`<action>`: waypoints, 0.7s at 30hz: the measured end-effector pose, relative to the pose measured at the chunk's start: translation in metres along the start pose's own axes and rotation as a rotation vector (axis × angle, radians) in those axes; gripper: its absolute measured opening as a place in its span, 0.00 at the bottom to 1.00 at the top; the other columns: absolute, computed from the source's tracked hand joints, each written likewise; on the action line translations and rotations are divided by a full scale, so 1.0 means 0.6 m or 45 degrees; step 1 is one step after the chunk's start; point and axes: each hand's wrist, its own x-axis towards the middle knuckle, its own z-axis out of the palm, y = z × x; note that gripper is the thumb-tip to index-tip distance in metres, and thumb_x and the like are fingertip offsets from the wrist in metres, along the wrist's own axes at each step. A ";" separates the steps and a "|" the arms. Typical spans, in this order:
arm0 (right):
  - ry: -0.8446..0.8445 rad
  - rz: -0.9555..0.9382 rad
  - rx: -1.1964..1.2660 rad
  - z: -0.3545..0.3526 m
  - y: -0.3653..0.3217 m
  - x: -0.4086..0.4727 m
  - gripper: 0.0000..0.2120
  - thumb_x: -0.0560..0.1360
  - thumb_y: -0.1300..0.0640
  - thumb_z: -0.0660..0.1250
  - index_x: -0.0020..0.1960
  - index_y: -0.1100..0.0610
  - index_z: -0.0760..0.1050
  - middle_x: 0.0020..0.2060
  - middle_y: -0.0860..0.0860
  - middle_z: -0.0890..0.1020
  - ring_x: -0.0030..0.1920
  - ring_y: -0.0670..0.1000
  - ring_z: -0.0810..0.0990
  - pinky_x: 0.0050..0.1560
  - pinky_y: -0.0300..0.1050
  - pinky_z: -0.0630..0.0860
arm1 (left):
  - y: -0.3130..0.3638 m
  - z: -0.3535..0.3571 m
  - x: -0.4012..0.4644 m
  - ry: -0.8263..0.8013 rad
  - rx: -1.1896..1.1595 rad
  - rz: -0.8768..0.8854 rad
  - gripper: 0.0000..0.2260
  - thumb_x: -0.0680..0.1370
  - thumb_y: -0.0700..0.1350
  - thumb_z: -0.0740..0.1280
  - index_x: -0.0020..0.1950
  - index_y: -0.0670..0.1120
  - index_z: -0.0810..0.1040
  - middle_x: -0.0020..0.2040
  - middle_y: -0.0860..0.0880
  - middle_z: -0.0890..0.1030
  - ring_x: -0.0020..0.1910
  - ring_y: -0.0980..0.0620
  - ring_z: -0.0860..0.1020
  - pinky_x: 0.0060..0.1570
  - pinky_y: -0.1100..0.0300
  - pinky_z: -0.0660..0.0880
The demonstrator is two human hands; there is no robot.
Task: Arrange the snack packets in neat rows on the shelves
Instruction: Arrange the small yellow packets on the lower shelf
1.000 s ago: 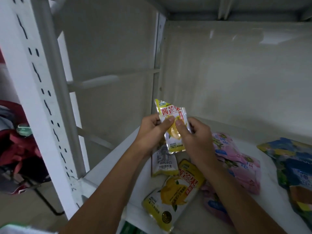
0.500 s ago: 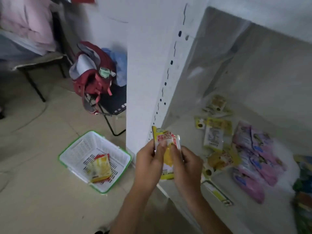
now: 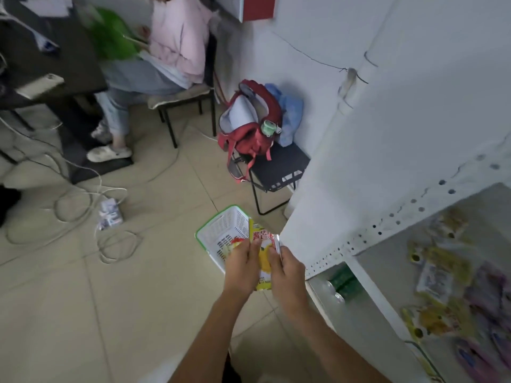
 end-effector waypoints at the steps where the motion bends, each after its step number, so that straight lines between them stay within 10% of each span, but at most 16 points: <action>1: -0.002 0.008 0.000 0.015 -0.007 0.006 0.08 0.86 0.54 0.62 0.50 0.50 0.78 0.36 0.40 0.81 0.37 0.42 0.81 0.38 0.35 0.73 | -0.001 -0.011 0.011 0.004 -0.013 -0.017 0.17 0.87 0.49 0.61 0.40 0.45 0.76 0.34 0.51 0.79 0.34 0.50 0.76 0.39 0.51 0.73; 7: 0.023 0.109 0.000 0.050 0.004 0.050 0.10 0.86 0.54 0.62 0.49 0.55 0.78 0.36 0.47 0.81 0.37 0.42 0.81 0.37 0.37 0.75 | 0.005 -0.013 0.054 0.053 -0.044 -0.146 0.16 0.87 0.46 0.62 0.39 0.48 0.77 0.35 0.52 0.81 0.31 0.60 0.77 0.30 0.68 0.70; 11: -0.038 0.141 -0.039 0.044 0.036 0.075 0.12 0.86 0.51 0.61 0.48 0.55 0.78 0.36 0.49 0.83 0.36 0.46 0.82 0.37 0.47 0.80 | -0.004 0.019 0.067 0.168 -0.005 -0.245 0.18 0.86 0.48 0.64 0.35 0.51 0.73 0.33 0.49 0.79 0.34 0.48 0.76 0.31 0.61 0.68; 15: -0.048 0.212 -0.045 0.044 0.043 0.111 0.16 0.87 0.53 0.58 0.42 0.49 0.75 0.33 0.46 0.82 0.35 0.41 0.81 0.36 0.36 0.74 | -0.011 0.038 0.096 0.233 -0.012 -0.317 0.18 0.85 0.51 0.65 0.36 0.48 0.74 0.35 0.47 0.80 0.35 0.45 0.75 0.38 0.47 0.74; 21: -0.183 0.319 -0.122 0.098 0.068 0.164 0.17 0.87 0.52 0.58 0.41 0.51 0.74 0.31 0.45 0.80 0.33 0.40 0.78 0.34 0.33 0.71 | -0.058 0.024 0.161 0.193 -0.005 -0.434 0.18 0.86 0.52 0.62 0.40 0.44 0.76 0.37 0.45 0.80 0.35 0.48 0.76 0.32 0.58 0.70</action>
